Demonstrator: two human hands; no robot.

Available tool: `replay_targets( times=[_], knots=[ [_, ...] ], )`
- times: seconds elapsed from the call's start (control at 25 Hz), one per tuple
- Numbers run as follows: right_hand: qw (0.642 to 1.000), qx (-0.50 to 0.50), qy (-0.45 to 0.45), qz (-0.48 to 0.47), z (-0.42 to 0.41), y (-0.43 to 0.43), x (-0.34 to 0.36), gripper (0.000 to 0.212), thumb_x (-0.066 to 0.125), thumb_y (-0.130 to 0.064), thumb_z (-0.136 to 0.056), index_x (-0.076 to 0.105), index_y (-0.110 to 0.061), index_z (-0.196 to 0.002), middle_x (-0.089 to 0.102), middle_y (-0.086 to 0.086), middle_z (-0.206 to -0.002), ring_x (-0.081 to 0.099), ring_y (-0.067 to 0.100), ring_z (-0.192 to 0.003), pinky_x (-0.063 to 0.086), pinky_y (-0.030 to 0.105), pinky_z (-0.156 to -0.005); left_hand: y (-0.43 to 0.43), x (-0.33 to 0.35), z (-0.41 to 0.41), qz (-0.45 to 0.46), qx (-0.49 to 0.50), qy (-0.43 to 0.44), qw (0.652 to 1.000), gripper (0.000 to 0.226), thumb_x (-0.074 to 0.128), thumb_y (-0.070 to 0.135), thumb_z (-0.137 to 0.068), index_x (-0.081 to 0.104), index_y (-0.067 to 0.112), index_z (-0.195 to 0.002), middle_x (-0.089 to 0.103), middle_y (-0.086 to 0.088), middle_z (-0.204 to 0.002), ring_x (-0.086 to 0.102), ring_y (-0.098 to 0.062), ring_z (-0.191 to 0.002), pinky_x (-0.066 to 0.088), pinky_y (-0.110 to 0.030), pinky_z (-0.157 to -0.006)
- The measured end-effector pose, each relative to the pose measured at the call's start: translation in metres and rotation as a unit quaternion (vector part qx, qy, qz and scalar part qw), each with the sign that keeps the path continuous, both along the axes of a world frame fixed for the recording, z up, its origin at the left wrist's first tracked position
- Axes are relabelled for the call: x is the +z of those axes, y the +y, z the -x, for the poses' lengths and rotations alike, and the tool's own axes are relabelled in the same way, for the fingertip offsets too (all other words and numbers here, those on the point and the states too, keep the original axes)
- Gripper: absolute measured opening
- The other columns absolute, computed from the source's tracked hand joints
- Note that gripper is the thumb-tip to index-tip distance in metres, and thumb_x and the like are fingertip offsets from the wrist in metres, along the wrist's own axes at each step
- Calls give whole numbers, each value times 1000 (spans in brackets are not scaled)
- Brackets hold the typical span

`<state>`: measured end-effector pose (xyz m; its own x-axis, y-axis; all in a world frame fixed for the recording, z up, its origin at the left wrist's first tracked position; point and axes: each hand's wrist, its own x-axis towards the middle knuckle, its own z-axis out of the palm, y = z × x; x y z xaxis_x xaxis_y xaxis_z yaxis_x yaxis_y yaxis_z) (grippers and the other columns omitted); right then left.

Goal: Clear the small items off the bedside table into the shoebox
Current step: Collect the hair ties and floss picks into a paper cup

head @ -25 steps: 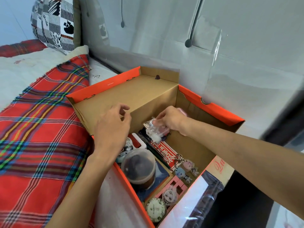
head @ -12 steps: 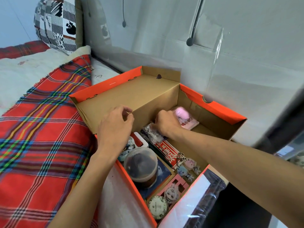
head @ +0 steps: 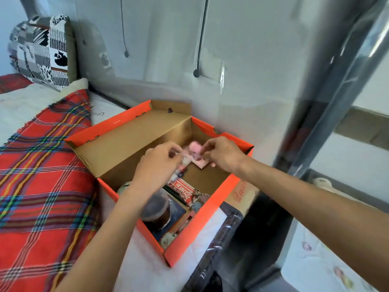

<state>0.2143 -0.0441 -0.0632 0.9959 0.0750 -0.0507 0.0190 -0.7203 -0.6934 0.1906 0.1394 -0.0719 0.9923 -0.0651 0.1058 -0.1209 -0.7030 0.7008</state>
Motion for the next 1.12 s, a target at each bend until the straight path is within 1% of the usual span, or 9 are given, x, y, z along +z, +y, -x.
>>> replay_targets(
  times=[0.12, 0.24, 0.4, 0.56, 0.64, 0.8, 0.92, 1.0, 1.12],
  knots=[
    [999, -46, -6, -27, 64, -62, 18, 24, 63, -7, -82, 63, -26, -69, 61, -7, -62, 51, 3, -50, 41, 16, -52, -56, 16, 30, 25, -76, -2, 997, 5, 59, 39, -84, 64, 39, -82, 72, 4, -99, 65, -26, -85, 52, -38, -84],
    [990, -127, 3, -66, 145, -138, 14, 21, 60, -5, -82, 67, -22, -72, 61, -4, -60, 51, 6, -47, 39, 13, -47, -130, 14, 69, 32, -171, 1, 985, 11, 63, 21, -91, 66, 32, -90, 72, 4, -97, 67, -29, -84, 55, -40, -79],
    [969, -230, 31, -84, 242, -229, -20, 22, 55, -9, -87, 71, -24, -84, 65, -11, -57, 54, -2, -45, 34, 8, -40, -219, -13, 115, 32, -249, 24, 968, 13, 63, 19, -91, 67, 32, -89, 72, 5, -87, 60, -6, -61, 54, -37, -75],
    [934, -341, 49, -99, 313, -307, -81, 21, 58, -11, -88, 70, -28, -90, 71, -5, -79, 64, 8, -63, 44, 18, -58, -314, -59, 150, 28, -322, 76, 943, 18, 62, 24, -91, 65, 40, -84, 71, 13, -86, 61, -7, -57, 57, -36, -72],
    [911, -402, 22, -94, 329, -347, -106, 23, 59, -14, -90, 67, -29, -106, 69, -2, -93, 67, 13, -72, 46, 24, -62, -355, -76, 160, 36, -345, 95, 933, 20, 62, 23, -91, 64, 42, -83, 70, 16, -82, 62, -6, -55, 56, -35, -69],
    [840, -527, -64, -108, 324, -432, -125, 41, 58, -28, -93, 51, -38, -132, 58, 1, -121, 65, 23, -97, 54, 37, -76, -412, -100, 162, 50, -360, 108, 925, 11, 62, 27, -91, 68, 36, -92, 71, 14, -87, 65, -7, -61, 55, -31, -76],
    [808, -581, -42, -94, 304, -477, -135, 45, 55, -34, -93, 47, -35, -137, 57, 6, -131, 62, 31, -107, 51, 49, -93, -436, -107, 159, 61, -364, 117, 922, 11, 61, 28, -92, 69, 34, -96, 71, 15, -87, 67, -10, -61, 53, -30, -73],
    [793, -600, -42, -98, 297, -489, -142, 42, 55, -34, -92, 51, -31, -134, 60, 6, -126, 65, 29, -98, 53, 48, -89, -445, -107, 159, 57, -367, 111, 922, 12, 60, 28, -93, 69, 31, -101, 71, 12, -90, 67, -11, -69, 53, -29, -74],
    [765, -618, -66, -168, 288, -495, -140, 36, 54, -28, -94, 59, -27, -129, 64, 0, -112, 65, 14, -70, 52, 31, -62, -456, -110, 159, 64, -372, 126, 917, 14, 60, 29, -94, 69, 30, -104, 71, 10, -94, 67, -11, -75, 48, -27, -69]
  ],
)
